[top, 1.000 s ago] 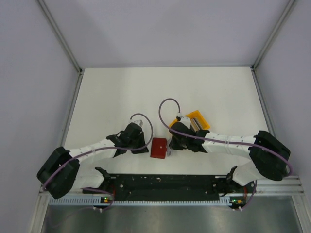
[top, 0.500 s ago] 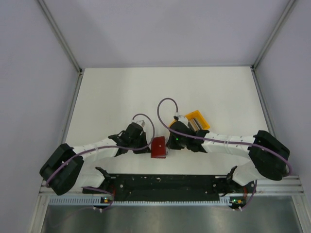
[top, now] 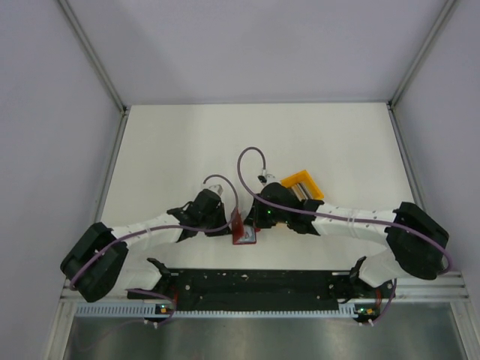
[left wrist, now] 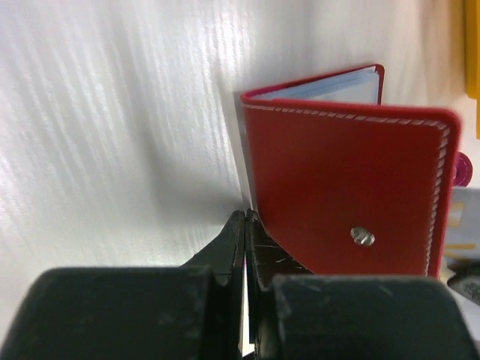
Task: Put the credit cards into the card holder
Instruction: Open the card holder at the center of the board.
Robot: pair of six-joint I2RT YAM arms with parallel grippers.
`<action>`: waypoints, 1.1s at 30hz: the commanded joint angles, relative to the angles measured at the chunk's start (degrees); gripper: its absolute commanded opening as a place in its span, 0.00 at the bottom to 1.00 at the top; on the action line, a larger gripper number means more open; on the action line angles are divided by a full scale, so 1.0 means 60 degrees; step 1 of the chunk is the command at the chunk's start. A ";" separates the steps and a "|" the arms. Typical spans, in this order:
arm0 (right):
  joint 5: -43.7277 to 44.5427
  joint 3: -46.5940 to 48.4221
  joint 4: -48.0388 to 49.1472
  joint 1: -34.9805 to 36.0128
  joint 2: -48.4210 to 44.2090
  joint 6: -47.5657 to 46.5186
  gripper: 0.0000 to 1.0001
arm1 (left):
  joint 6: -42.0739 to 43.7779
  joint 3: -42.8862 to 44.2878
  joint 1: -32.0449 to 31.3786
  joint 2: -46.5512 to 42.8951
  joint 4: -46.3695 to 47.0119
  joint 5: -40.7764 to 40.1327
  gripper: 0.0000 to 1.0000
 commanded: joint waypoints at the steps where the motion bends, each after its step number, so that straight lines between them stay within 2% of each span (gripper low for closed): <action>1: -0.0605 0.0812 0.0794 0.0088 0.0457 -0.0202 0.00 | 0.0103 0.0177 0.0017 -0.0310 -0.0564 -0.0916 0.00; 2: -0.0606 0.0929 0.0809 0.0161 0.0589 -0.0216 0.00 | 0.0088 0.0191 0.0017 -0.0325 -0.0667 -0.1336 0.00; 12: -0.0635 0.1882 0.0457 0.0455 0.2039 0.0003 0.00 | -0.0644 -0.0336 0.0207 -0.0735 -0.1312 -0.2014 0.00; 19: -0.0958 0.2189 0.0618 0.0718 0.2845 0.0121 0.00 | -0.1040 -0.0760 0.0661 -0.1351 -0.1342 -0.1634 0.00; 21: -0.0754 0.2394 0.0458 0.0894 0.3036 0.0091 0.00 | -0.1040 -0.0790 0.0837 -0.1336 -0.1400 -0.1517 0.00; 23: -0.0272 0.2760 -0.0446 0.1040 0.3240 0.0062 0.00 | -0.1055 -0.0717 0.0926 -0.1511 -0.1707 -0.1487 0.00; 28: 0.0696 0.3068 -0.1387 0.1188 0.3359 -0.0069 0.00 | -0.1011 -0.0469 0.1262 -0.2681 -0.2380 -0.1487 0.00; 31: 0.0931 0.3244 -0.1622 0.1261 0.3432 -0.0216 0.00 | -0.1040 -0.0147 0.1438 -0.3457 -0.3112 -0.1633 0.10; 32: 0.0947 0.3274 -0.1652 0.1304 0.3475 -0.0231 0.00 | -0.1054 -0.0030 0.1482 -0.3707 -0.3288 -0.1648 0.17; 33: 0.0932 0.3289 -0.1652 0.1305 0.3490 -0.0245 0.00 | -0.1084 0.0058 0.1526 -0.4028 -0.3348 -0.1605 0.28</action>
